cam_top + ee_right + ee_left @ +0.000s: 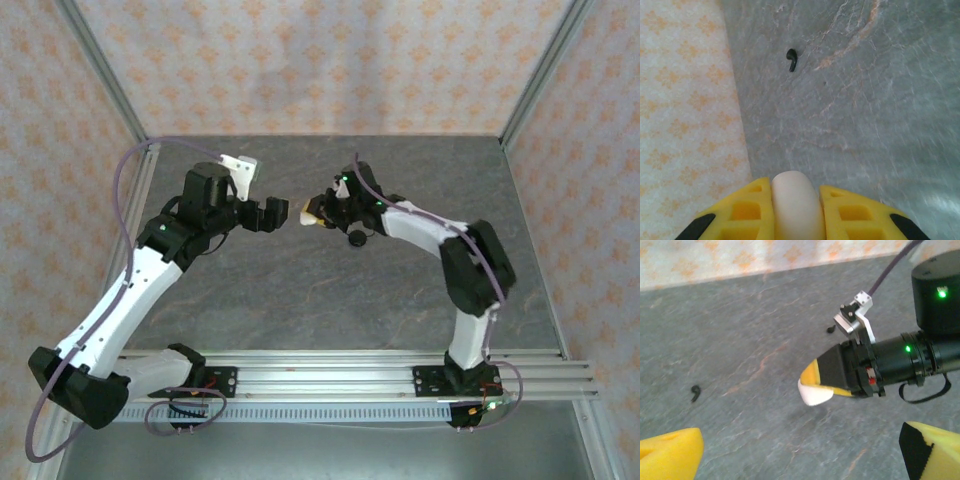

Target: Insert wireless bluetooth earbuds into charging case

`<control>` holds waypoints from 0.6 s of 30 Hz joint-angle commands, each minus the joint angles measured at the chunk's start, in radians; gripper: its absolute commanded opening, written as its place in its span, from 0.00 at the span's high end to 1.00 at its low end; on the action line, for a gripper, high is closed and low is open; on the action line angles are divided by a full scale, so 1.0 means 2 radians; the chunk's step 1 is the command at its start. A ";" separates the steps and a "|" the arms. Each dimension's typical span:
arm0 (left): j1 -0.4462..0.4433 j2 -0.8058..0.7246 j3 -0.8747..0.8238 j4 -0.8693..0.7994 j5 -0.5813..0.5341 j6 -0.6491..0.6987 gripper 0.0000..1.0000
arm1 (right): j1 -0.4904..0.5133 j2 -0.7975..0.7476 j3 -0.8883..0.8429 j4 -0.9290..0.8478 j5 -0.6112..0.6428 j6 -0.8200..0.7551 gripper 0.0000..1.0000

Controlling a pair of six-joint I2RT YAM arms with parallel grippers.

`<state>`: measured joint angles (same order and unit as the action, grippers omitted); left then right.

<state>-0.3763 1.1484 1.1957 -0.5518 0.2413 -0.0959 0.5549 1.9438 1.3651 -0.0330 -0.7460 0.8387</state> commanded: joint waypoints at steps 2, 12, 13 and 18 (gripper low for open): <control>0.016 0.020 -0.018 -0.005 -0.031 0.016 0.00 | -0.008 0.080 0.081 -0.009 -0.033 0.010 0.87; 0.022 0.033 -0.040 -0.005 -0.056 0.074 0.00 | -0.010 0.229 0.231 -0.063 -0.032 0.002 0.87; 0.023 0.033 -0.041 -0.005 -0.061 0.076 0.00 | -0.010 0.236 0.242 -0.072 -0.029 -0.001 0.87; 0.025 0.025 -0.062 0.015 -0.093 0.075 0.00 | -0.008 0.248 0.262 -0.101 -0.015 -0.018 0.79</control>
<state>-0.3370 1.2198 1.0977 -0.5499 0.1242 0.0326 0.5339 2.4233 1.8549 -0.1761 -0.8005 0.8364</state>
